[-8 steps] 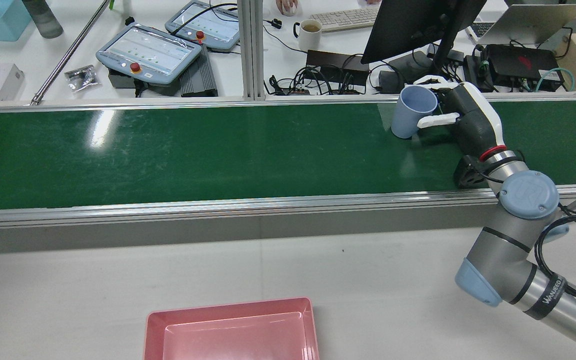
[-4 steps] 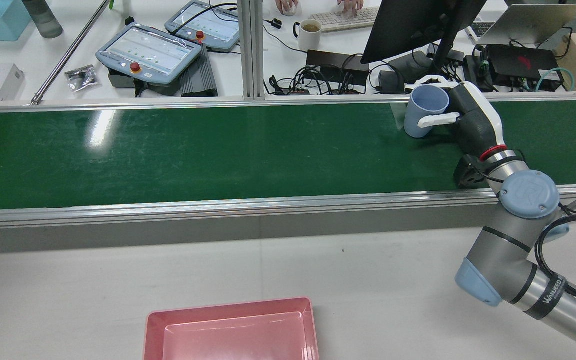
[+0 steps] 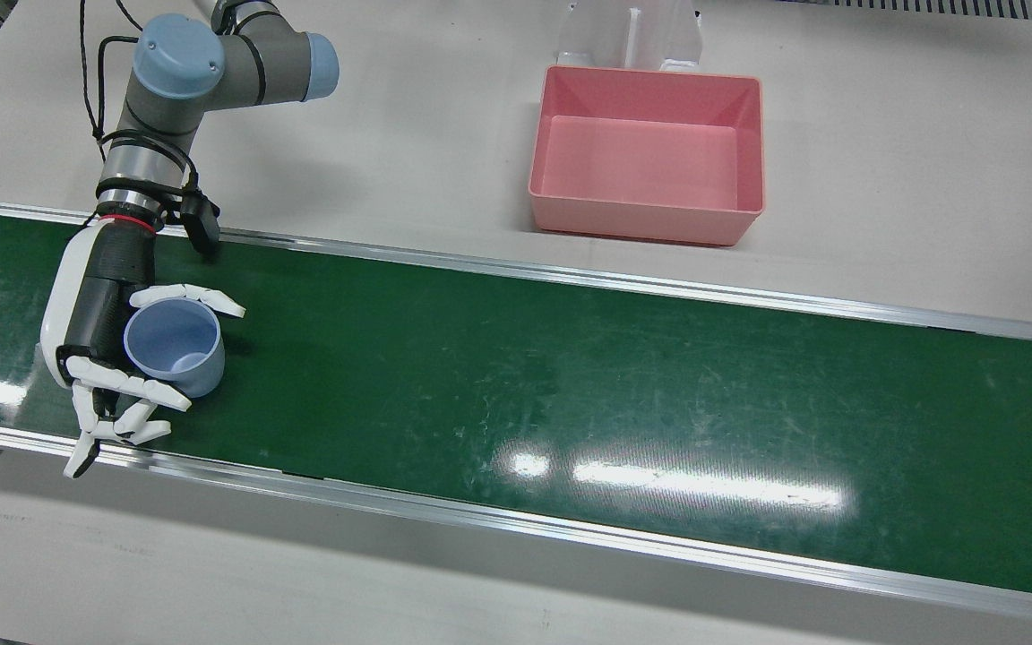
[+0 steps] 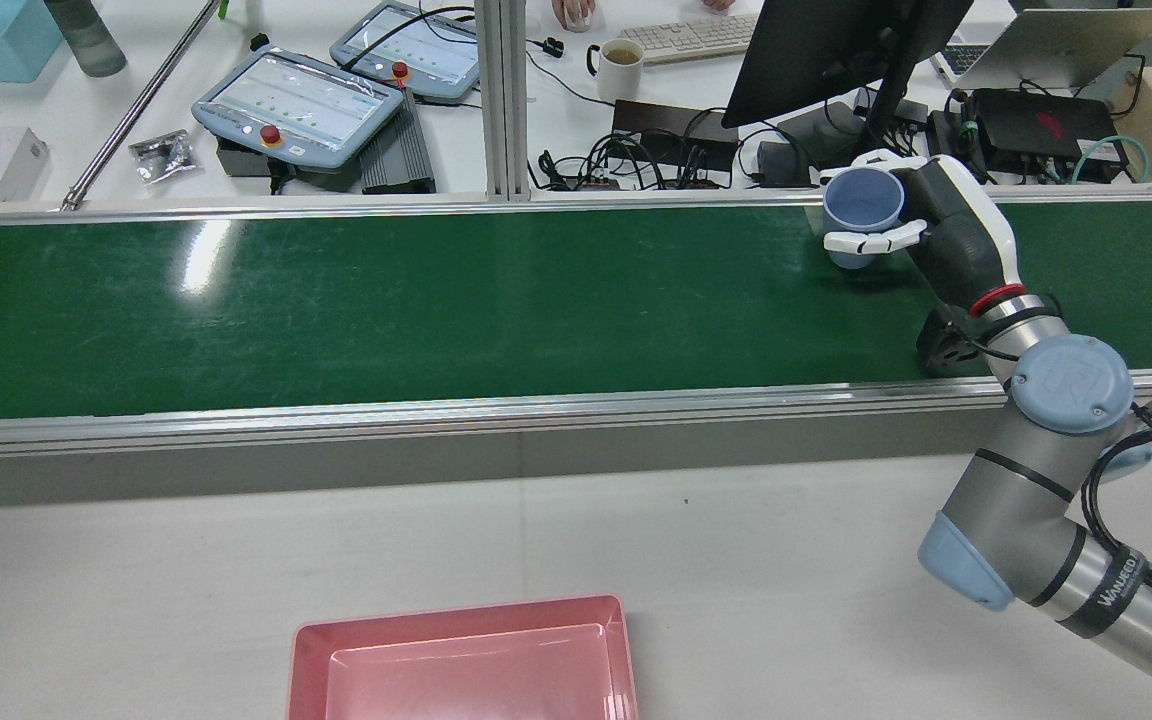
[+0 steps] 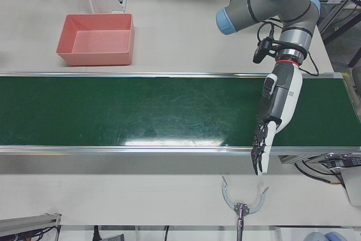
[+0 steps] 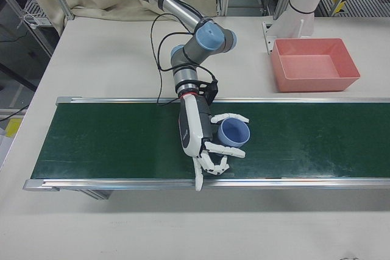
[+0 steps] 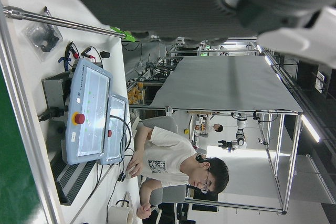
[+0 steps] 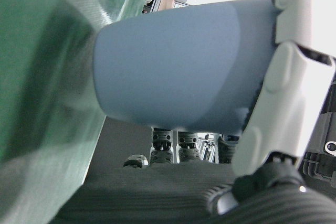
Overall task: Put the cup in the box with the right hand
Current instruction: 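Lift the cup off the belt and carry it toward the pink tray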
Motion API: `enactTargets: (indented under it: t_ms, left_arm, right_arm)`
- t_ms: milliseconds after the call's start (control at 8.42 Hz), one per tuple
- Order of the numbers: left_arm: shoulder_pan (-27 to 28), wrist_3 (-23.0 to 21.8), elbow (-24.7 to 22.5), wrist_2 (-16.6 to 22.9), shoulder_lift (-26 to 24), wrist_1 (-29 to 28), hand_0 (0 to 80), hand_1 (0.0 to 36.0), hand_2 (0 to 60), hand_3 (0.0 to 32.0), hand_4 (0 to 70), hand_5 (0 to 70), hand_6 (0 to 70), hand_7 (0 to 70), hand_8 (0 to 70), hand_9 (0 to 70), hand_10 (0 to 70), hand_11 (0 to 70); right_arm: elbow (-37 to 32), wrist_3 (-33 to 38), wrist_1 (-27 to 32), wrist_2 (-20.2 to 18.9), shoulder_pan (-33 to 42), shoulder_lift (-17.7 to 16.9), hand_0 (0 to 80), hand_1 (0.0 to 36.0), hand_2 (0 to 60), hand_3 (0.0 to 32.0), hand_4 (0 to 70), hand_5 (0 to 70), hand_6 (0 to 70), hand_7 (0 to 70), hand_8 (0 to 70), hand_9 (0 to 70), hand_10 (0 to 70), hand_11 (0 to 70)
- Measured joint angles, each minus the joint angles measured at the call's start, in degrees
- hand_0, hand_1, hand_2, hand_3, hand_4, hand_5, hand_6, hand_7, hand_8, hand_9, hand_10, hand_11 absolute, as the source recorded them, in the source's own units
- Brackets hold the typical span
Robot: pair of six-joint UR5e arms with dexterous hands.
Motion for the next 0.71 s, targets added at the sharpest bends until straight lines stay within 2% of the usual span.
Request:
enactTargets:
  t_ms: [356, 594, 713]
  left_arm:
    - [0.0, 0.0, 0.0, 0.0, 0.0, 0.0, 0.0, 0.0, 0.0, 0.0, 0.0, 0.0, 0.0, 0.0, 0.0, 0.0, 0.0, 0.0]
    - [0.0, 0.0, 0.0, 0.0, 0.0, 0.0, 0.0, 0.0, 0.0, 0.0, 0.0, 0.0, 0.0, 0.0, 0.0, 0.0, 0.0, 0.0]
    - [0.0, 0.0, 0.0, 0.0, 0.0, 0.0, 0.0, 0.0, 0.0, 0.0, 0.0, 0.0, 0.0, 0.0, 0.0, 0.0, 0.0, 0.0]
  right_arm:
    - [5.1, -1.4, -1.6, 0.0, 1.0, -1.3, 56.9, 25.7, 22.4, 0.0, 39.6, 7.5, 26.8, 70.0, 28.6, 52.2, 3.9, 7.0]
    - [10.9, -3.8, -1.9, -0.2, 0.1, -1.8, 54.8, 23.9, 25.4, 0.0, 45.5, 7.5, 32.1, 70.0, 33.4, 56.7, 8.1, 12.7]
    - [15.0, -6.4, -2.1, -0.3, -1.1, -1.8, 52.9, 22.0, 26.2, 0.0, 45.7, 7.4, 33.0, 70.0, 35.6, 59.1, 10.6, 16.2]
